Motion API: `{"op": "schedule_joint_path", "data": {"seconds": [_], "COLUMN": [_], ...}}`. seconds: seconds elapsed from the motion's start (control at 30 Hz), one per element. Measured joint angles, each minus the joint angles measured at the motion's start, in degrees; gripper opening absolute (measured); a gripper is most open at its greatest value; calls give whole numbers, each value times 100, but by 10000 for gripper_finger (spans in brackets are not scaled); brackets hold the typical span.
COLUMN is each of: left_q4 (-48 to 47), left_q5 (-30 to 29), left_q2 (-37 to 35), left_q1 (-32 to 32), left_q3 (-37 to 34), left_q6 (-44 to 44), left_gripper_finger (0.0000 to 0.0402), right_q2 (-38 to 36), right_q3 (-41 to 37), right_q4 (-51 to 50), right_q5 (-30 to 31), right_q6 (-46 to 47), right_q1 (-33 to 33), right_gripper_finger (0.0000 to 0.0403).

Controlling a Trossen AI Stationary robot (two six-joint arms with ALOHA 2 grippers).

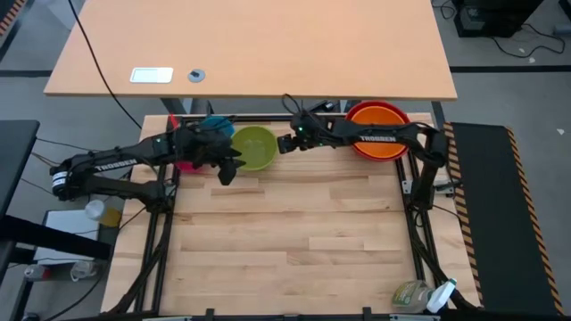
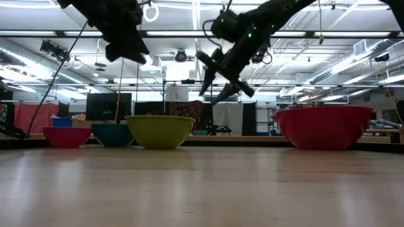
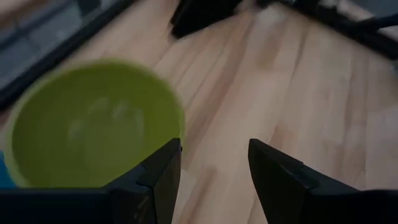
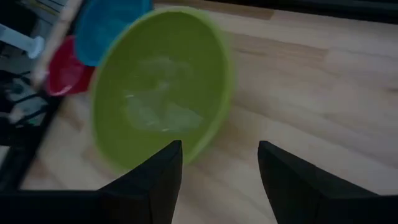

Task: Nest bowls inside each other
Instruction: Stack the green bowl on top of the orange bowl

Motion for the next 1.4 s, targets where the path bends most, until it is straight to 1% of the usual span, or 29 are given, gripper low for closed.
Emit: {"op": "schedule_joint_path", "data": {"seconds": [0.1, 0.17, 0.27, 0.33, 0.5, 0.57, 0.73, 0.8, 0.93, 1.1, 1.23, 1.4], "left_q4": [820, 1447, 1947, 1975, 1885, 1851, 1823, 1796, 1803, 1803, 1813, 1807], "left_q5": [17, 162, 232, 228, 149, 145, 140, 136, 129, 127, 129, 151], "left_q2": [-327, -599, -1077, -1362, -1869, -1945, -1925, -1923, -1938, -1875, -1879, -1877], "left_q1": [-167, -266, -329, -320, -263, -210, -89, -58, -55, -55, -58, -84], "left_q3": [-419, -780, -1202, -1372, -1596, -1601, -1605, -1605, -1605, -1605, -1605, -1605], "left_q6": [204, 259, -9, -210, -519, -581, -724, -789, -902, -1038, -1258, -1282], "left_gripper_finger": [190, 190, 190, 190, 190, 190, 190, 190, 190, 190, 190, 190], "right_q2": [142, 195, 192, 186, 265, 339, 685, 848, 1033, 1236, 1206, 1119], "right_q3": [0, 0, 0, 2, 4, 2, 2, 2, 2, 8, 9, 7], "right_q4": [75, 216, 370, 400, 404, 424, 1024, 1044, 1495, 1694, 1519, 897], "right_q5": [-235, -347, -219, -83, -81, -83, -201, -211, -259, -247, -72, 28], "right_q6": [-140, -184, -245, -345, -494, -573, -600, -520, -426, -343, -83, 225], "right_q1": [-152, -197, -191, -175, -177, -177, -175, -175, -169, -171, -169, -210], "right_gripper_finger": [225, 233, 248, 259, 286, 294, 297, 291, 275, 243, 203, 134]}}
